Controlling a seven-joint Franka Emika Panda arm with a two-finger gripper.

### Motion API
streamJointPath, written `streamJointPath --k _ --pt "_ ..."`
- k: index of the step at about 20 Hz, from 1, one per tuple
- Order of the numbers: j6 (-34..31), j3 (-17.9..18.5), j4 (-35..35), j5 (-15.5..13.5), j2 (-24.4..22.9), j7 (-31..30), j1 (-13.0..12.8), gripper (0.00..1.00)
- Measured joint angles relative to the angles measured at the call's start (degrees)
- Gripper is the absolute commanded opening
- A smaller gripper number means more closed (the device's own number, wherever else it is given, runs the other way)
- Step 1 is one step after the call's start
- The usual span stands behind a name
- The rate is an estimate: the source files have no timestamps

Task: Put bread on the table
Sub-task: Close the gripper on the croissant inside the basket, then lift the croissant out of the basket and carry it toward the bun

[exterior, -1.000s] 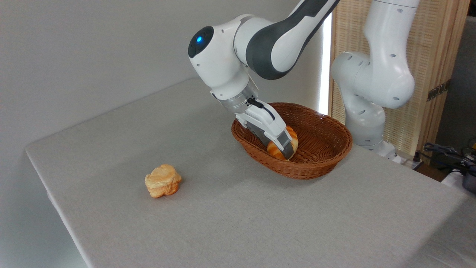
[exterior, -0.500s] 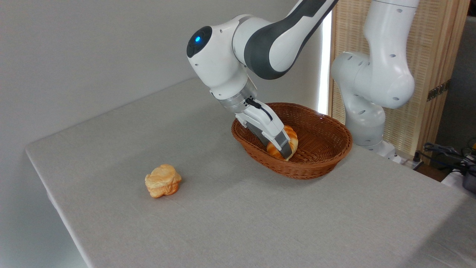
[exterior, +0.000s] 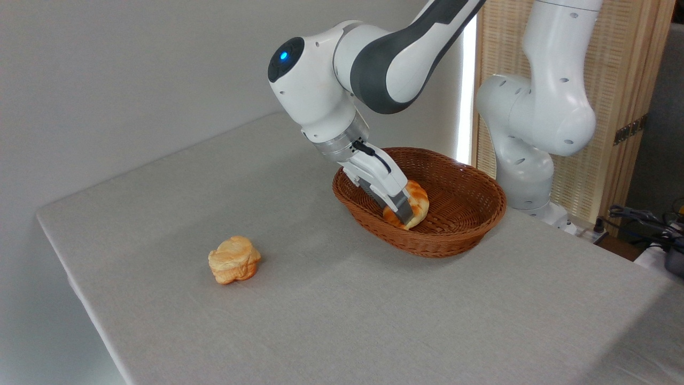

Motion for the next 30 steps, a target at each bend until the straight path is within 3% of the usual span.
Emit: streamJointPath --k 11,21,30 --pt "-0.3 -0.5 0.7 0.0 -0.1 0.1 -0.1 0.50" --pt "-5.7 -2.3 4.9 0.0 -0.1 0.1 -0.2 0.50" --pt "-9.2 -3.0 13.3 0.0 -0.2 0.1 -0.4 0.50"
